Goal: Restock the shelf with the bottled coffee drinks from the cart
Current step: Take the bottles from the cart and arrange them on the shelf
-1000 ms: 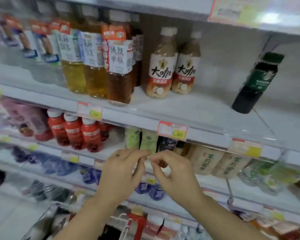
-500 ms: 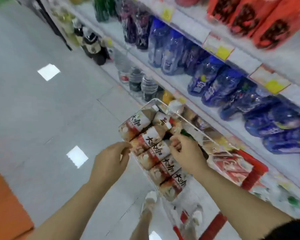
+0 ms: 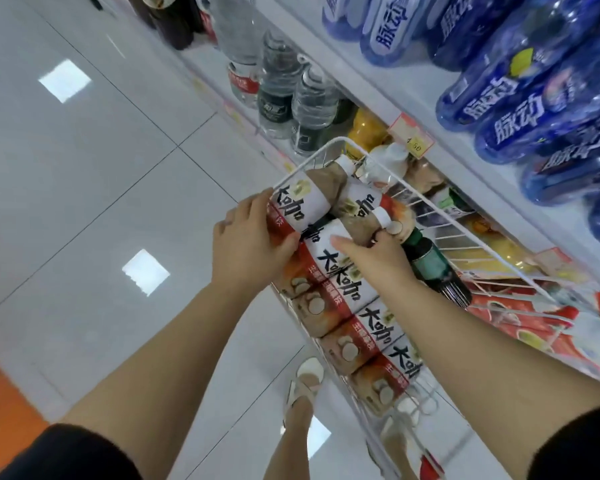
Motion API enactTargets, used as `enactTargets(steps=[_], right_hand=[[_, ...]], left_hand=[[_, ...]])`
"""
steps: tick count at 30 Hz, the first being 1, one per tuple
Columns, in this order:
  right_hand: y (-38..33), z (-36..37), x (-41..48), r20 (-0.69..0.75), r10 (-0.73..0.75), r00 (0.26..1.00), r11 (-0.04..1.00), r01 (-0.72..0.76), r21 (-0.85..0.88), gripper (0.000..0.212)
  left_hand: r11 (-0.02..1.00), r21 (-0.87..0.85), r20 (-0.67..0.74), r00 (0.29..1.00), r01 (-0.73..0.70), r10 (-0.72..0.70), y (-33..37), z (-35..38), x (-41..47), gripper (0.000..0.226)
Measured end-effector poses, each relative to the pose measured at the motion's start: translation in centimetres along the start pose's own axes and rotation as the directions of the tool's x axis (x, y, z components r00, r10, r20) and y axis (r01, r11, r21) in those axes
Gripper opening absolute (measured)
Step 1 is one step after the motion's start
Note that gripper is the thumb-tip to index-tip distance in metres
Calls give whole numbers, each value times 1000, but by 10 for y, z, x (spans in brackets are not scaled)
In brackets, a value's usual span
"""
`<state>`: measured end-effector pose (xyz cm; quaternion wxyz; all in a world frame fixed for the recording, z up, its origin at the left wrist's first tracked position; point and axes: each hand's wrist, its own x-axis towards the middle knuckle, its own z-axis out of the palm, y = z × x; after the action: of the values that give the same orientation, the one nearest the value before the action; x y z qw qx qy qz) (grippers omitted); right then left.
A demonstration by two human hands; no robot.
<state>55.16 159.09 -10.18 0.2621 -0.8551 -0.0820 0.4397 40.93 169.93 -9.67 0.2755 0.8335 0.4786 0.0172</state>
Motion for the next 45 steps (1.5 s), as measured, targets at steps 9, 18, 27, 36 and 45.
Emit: enactTargets(steps=[9, 18, 27, 36, 45], right_hand=[[0, 12, -17, -162, 6, 987, 983, 24, 180, 82], [4, -39, -55, -377, -102, 920, 876, 263, 404, 70], [-25, -159, -171, -588, -317, 744, 692, 605, 393, 56], [-50, -277, -312, -875, -371, 311, 416, 898, 143, 57], [-53, -390, -412, -955, -289, -74, 326, 930, -171, 59]], left_hand=[[997, 79, 145, 989, 16, -27, 2, 0, 24, 81], [983, -182, 16, 999, -35, 38, 33, -20, -23, 86], [869, -363, -137, 942, -337, 308, 156, -96, -82, 75], [527, -350, -402, 632, -774, 662, 306, -208, -127, 70], [219, -229, -546, 312, -948, 777, 431, -276, -176, 67]])
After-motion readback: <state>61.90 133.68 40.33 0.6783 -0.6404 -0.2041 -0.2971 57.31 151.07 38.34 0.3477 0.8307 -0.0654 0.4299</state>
